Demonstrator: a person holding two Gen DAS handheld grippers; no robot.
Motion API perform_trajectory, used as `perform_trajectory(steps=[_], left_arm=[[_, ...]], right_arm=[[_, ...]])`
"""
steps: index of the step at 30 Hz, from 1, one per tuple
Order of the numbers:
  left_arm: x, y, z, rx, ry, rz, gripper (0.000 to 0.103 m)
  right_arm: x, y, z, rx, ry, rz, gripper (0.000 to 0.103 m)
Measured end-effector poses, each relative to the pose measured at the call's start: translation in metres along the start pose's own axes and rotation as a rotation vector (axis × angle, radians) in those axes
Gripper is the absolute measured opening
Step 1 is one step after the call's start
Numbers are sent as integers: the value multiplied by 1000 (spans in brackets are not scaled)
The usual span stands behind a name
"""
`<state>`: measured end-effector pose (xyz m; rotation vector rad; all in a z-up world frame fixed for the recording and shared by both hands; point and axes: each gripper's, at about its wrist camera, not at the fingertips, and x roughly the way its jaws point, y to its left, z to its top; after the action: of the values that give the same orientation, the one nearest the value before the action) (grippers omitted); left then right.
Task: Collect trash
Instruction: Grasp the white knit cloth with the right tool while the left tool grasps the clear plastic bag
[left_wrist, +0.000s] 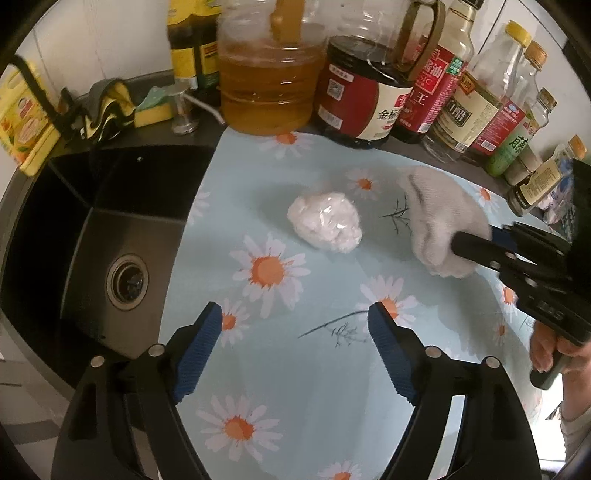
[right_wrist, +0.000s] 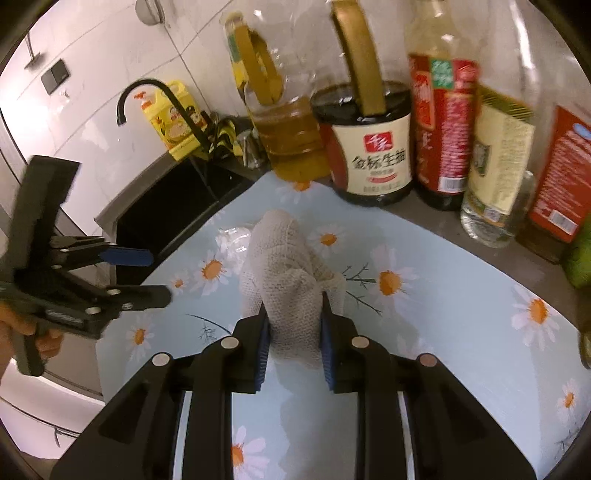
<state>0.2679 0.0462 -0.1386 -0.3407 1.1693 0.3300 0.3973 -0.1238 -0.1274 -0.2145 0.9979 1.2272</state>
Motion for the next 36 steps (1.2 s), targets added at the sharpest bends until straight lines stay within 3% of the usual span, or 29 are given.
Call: perform_trajectory(steps=[12, 18, 31, 33, 36], left_arm=[[27, -28, 39, 113, 30, 38, 79], [48, -31, 50, 119, 62, 65, 79], [70, -33, 66, 129, 46, 99, 77], [74, -35, 66, 144, 52, 92, 59], [75, -36, 65, 165, 41, 89, 55]], right_arm=[[-51, -10, -26, 55, -63, -4, 25], [-63, -19, -39, 76, -79, -22, 25], [-70, -33, -64, 130, -80, -23, 25], [-72, -34, -67, 143, -85, -30, 25], [-74, -36, -70, 154, -87, -39, 25]])
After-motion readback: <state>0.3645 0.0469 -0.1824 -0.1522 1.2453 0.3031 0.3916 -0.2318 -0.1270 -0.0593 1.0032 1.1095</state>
